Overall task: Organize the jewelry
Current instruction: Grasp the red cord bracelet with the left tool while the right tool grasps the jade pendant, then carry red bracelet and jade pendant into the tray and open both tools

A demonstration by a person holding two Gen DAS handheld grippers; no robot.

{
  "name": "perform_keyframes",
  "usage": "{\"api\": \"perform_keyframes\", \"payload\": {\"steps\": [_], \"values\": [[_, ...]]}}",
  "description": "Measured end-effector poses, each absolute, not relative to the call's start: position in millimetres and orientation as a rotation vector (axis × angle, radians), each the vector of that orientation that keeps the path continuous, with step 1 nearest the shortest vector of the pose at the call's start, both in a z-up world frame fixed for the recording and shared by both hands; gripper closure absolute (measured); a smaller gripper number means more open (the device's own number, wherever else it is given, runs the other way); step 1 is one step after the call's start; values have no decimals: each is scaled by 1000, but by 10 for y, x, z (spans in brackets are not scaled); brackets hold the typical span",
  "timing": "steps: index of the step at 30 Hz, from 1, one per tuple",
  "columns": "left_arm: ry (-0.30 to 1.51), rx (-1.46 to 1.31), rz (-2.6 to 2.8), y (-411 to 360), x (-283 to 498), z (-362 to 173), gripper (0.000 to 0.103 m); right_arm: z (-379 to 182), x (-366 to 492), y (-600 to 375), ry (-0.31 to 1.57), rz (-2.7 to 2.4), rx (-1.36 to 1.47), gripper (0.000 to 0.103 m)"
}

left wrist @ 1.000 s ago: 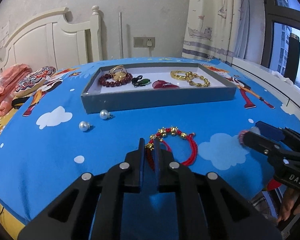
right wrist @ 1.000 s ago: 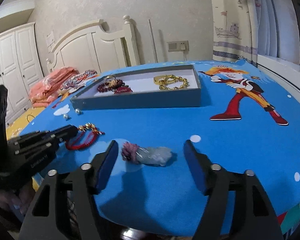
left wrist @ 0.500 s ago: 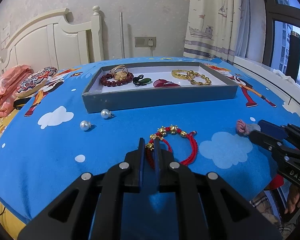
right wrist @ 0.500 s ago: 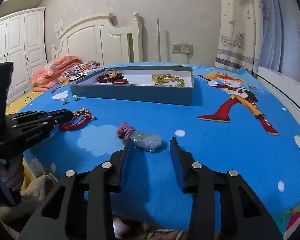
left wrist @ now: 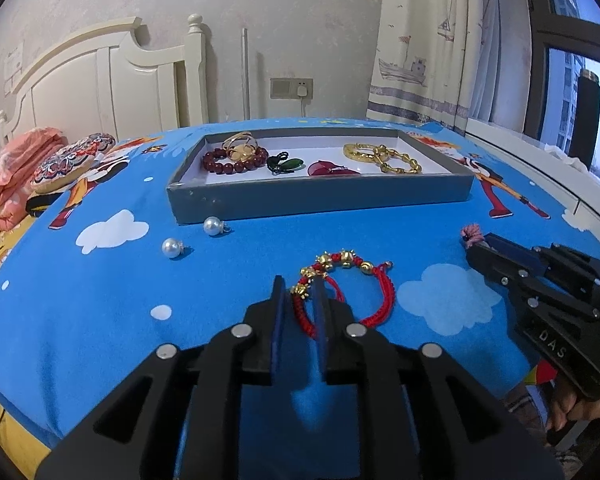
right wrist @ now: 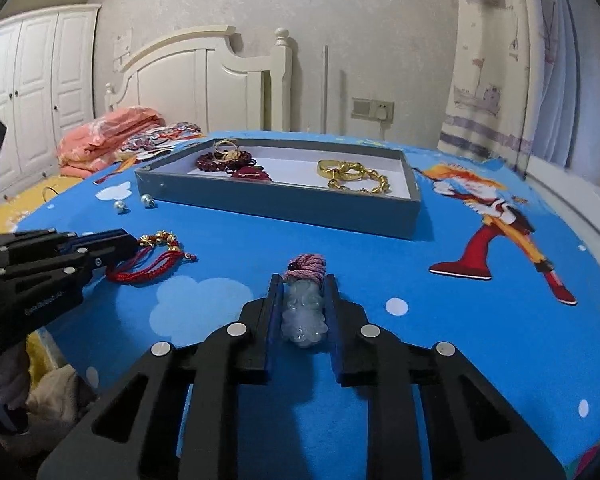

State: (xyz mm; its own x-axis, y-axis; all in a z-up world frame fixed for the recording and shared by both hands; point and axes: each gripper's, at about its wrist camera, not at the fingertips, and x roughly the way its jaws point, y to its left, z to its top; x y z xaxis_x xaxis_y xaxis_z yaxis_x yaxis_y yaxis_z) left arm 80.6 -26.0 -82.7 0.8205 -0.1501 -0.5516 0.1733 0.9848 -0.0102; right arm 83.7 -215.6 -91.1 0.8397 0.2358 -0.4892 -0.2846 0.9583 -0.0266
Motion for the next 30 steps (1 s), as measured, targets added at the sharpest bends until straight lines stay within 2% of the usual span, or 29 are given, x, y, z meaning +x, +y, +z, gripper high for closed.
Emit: {"api": "perform_keyframes", "payload": {"steps": [6,8,12,14,16,30], "values": [[589,33,-181,-251,815,-830,84,-910,825,-2173,507,271,-70,82],[588,27,-184,-254,858,-820,80,-910,814,-2170,510,273,-59,82],[583,63,-182,-340,971,-816,78,-915,790,-2154,510,277,-61,82],[587,75,-192,-382,1000,-812,89,-916,787,-2152,509,276,-61,82],[584,95,-201,-415,995,-814,93,-914,785,-2150,509,276,-61,82],[481,106,-213,-378,601,-537,94,-813,603,-2010,478,280,-97,82]]}}
